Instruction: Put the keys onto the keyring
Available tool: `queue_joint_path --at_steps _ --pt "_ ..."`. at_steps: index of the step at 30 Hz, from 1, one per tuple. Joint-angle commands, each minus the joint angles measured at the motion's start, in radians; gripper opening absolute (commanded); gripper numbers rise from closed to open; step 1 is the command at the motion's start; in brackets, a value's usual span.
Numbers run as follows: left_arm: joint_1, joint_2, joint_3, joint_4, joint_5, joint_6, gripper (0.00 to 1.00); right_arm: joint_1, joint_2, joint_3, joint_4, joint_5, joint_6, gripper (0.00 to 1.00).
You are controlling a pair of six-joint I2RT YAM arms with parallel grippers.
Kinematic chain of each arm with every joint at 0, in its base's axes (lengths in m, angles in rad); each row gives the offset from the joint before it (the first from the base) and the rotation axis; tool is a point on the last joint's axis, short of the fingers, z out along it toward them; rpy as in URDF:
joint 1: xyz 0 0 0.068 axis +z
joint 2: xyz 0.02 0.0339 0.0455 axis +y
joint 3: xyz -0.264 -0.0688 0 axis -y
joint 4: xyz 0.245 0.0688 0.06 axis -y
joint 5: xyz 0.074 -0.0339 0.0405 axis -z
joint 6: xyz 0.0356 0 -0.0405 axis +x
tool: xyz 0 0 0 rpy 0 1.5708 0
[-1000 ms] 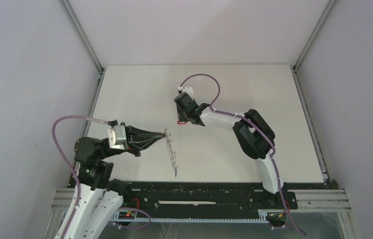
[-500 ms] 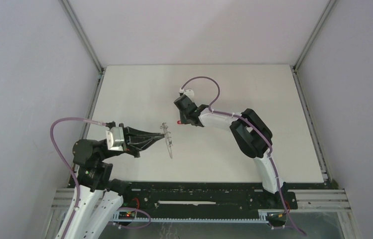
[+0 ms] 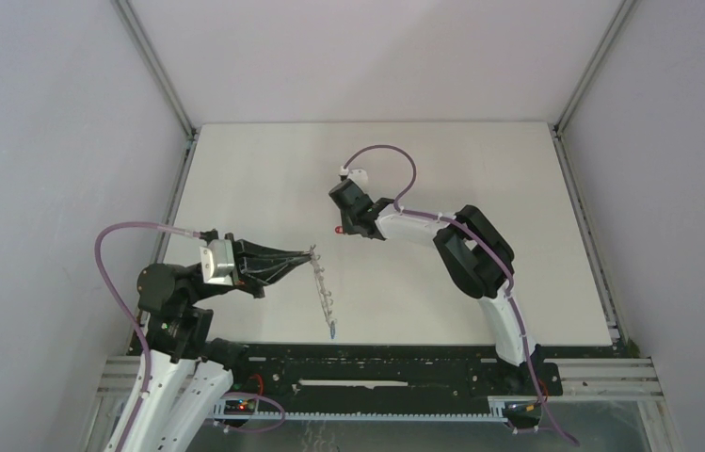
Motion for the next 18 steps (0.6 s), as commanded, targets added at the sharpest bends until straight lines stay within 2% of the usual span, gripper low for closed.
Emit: queue_joint_path --at_steps 1,3,10,13,18 --pt "0.007 -0.007 0.017 0.044 -0.017 -0.017 0.0 -0.009 -0.011 -0.006 0.029 0.024 0.019 0.06" --pt "0.007 -0.005 0.018 0.044 -0.017 -0.017 0.0 -0.011 -0.023 -0.01 0.031 0.028 0.013 0.0" --pt "0.007 -0.002 0.019 0.044 -0.012 -0.017 0.0 -0.013 -0.143 -0.119 0.122 0.007 -0.088 0.0" --pt "0.007 0.001 0.017 0.044 -0.012 -0.024 0.0 -0.027 -0.232 -0.201 0.202 -0.105 -0.145 0.0" --pt "0.007 -0.002 0.017 0.044 -0.006 -0.025 0.0 -0.041 -0.343 -0.264 0.181 -0.305 -0.233 0.0"
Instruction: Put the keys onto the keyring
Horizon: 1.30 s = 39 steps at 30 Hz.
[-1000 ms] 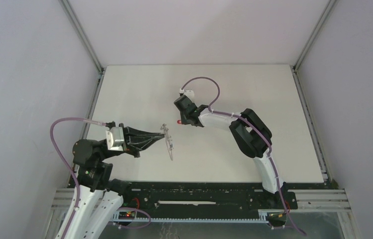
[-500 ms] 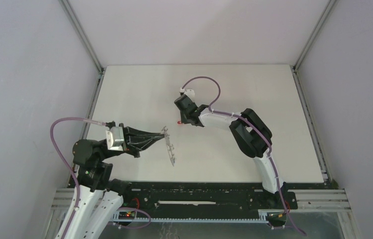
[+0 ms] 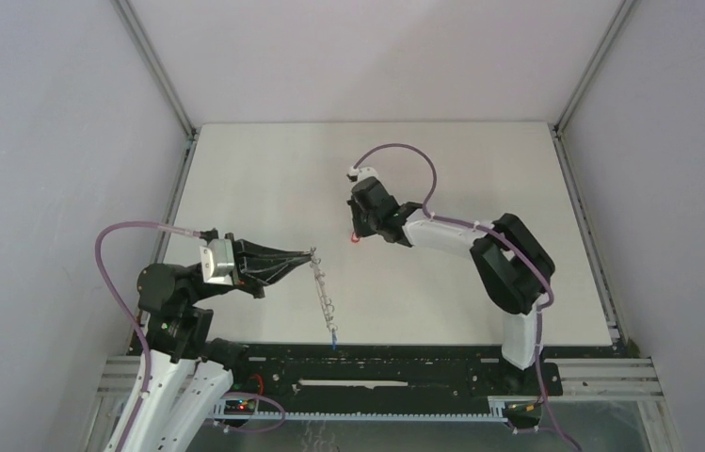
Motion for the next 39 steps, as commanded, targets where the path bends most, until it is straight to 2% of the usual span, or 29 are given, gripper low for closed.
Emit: queue_joint_path --at_steps 1,3,9,11,14,20,25,31,34,39 --pt "0.007 -0.003 0.017 0.044 -0.003 -0.02 0.0 -0.016 -0.162 -0.045 0.062 -0.241 -0.131 0.0" --pt "0.007 -0.001 0.017 0.043 0.008 -0.023 0.0 -0.018 -0.255 -0.118 0.096 -0.35 -0.184 0.0" --pt "0.001 0.014 0.008 0.032 0.046 -0.03 0.0 -0.018 -0.575 -0.417 0.406 -0.706 -0.415 0.0" --pt "-0.001 0.015 0.007 0.03 0.053 -0.031 0.0 -0.015 -0.629 -0.45 0.422 -0.768 -0.518 0.0" --pt "-0.004 0.015 0.002 0.024 0.071 -0.03 0.0 -0.052 -0.659 -0.414 0.367 -0.892 -0.492 0.0" --pt "-0.031 0.02 0.009 -0.002 0.102 -0.029 0.0 -0.092 -0.775 -0.399 0.393 -1.185 -0.497 0.0" --pt "-0.05 0.03 0.016 -0.003 0.1 -0.025 0.0 -0.107 -0.796 -0.353 0.413 -1.329 -0.431 0.0" --pt "-0.081 0.039 0.016 -0.003 0.097 -0.023 0.0 -0.121 -0.777 -0.335 0.604 -1.378 -0.191 0.0" --pt "-0.095 0.05 0.022 -0.003 0.106 -0.02 0.0 -0.113 -0.766 -0.316 0.688 -1.415 -0.13 0.0" --pt "-0.129 0.062 0.038 -0.008 0.12 -0.016 0.0 -0.089 -0.774 -0.313 0.819 -1.463 -0.118 0.0"
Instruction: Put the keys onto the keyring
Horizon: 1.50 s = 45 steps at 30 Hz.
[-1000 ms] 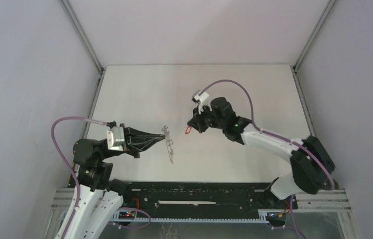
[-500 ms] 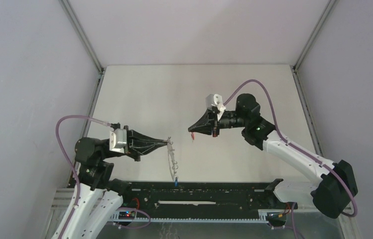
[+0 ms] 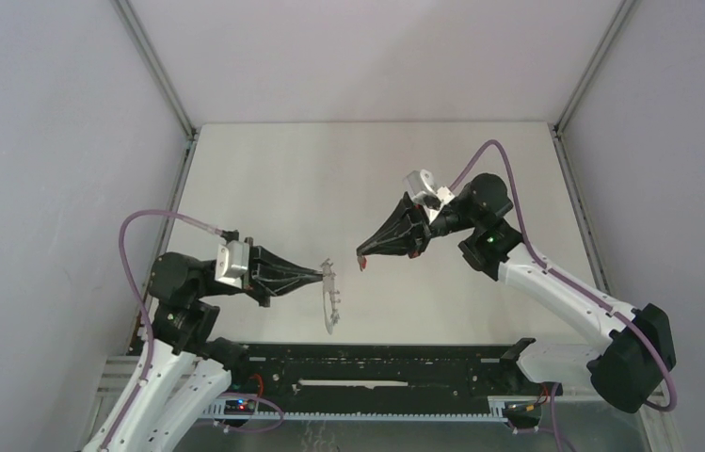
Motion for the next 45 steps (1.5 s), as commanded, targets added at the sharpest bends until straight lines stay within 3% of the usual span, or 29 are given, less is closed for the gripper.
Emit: queue_joint_path --at_steps 1,4,14,30,35,37,40,43,45 --pt "-0.038 0.01 0.04 0.014 0.017 -0.002 0.0 0.023 -0.002 0.053 0.197 -0.076 0.079 0.0" --pt "-0.061 0.01 0.045 0.01 0.011 0.011 0.0 0.04 0.03 0.081 0.294 -0.121 0.158 0.0" --pt "-0.136 0.021 0.072 0.008 0.017 0.079 0.0 0.11 0.23 0.208 0.913 -0.22 0.673 0.0" --pt "-0.157 0.035 0.091 0.065 -0.034 0.036 0.0 0.157 0.264 0.243 0.871 -0.239 0.634 0.0" --pt "-0.164 0.045 0.116 0.068 -0.032 0.03 0.0 0.151 0.24 0.242 0.734 -0.226 0.52 0.0" --pt "-0.164 0.05 0.129 0.066 -0.029 0.025 0.0 0.141 0.218 0.252 0.595 -0.217 0.419 0.0" --pt "-0.165 0.045 0.145 0.064 -0.035 0.018 0.0 0.105 0.167 0.306 0.176 -0.163 0.137 0.0" --pt "-0.165 0.038 0.147 0.059 -0.05 0.012 0.0 0.086 0.136 0.441 -0.411 -0.039 -0.232 0.0" --pt "-0.165 0.035 0.147 0.055 -0.054 0.011 0.0 0.082 0.123 0.501 -0.57 0.012 -0.353 0.0"
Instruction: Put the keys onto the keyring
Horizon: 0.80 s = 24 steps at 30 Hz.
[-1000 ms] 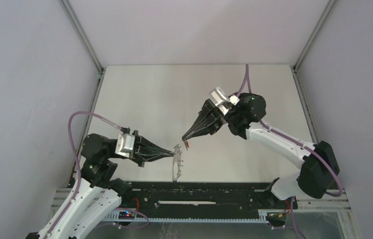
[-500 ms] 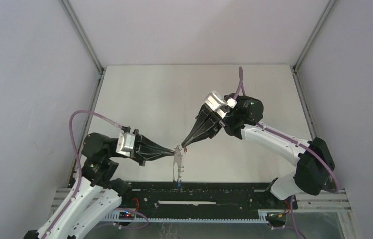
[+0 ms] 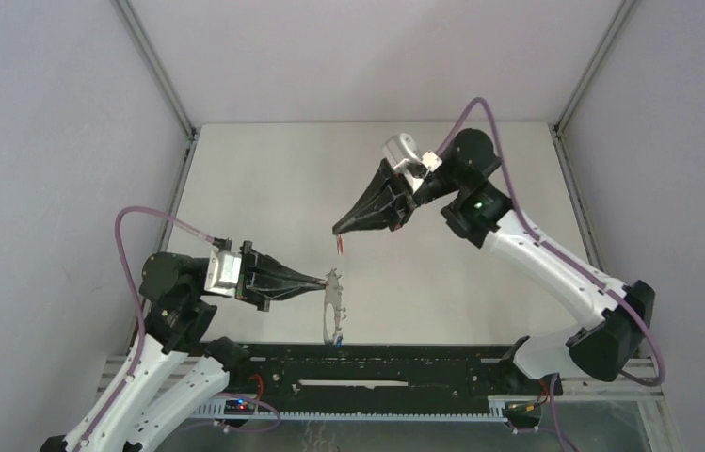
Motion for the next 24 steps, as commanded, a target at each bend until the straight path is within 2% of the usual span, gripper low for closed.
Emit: queue_joint_path --at_steps 1,5,7,24 --pt "-0.005 -0.01 0.048 0.03 -0.039 -0.029 0.0 -0.015 -0.086 0.149 -0.668 0.169 -0.48 0.0" --pt "-0.005 0.011 0.055 0.061 -0.064 -0.061 0.0 -0.017 -0.15 0.144 -0.798 0.222 -0.596 0.0" --pt "-0.006 0.027 0.062 0.073 -0.074 -0.081 0.0 -0.013 -0.194 0.109 -0.795 0.216 -0.617 0.0" --pt "-0.037 0.069 0.085 0.061 -0.033 -0.101 0.0 0.081 -0.24 -0.079 -0.363 0.152 -0.435 0.0"
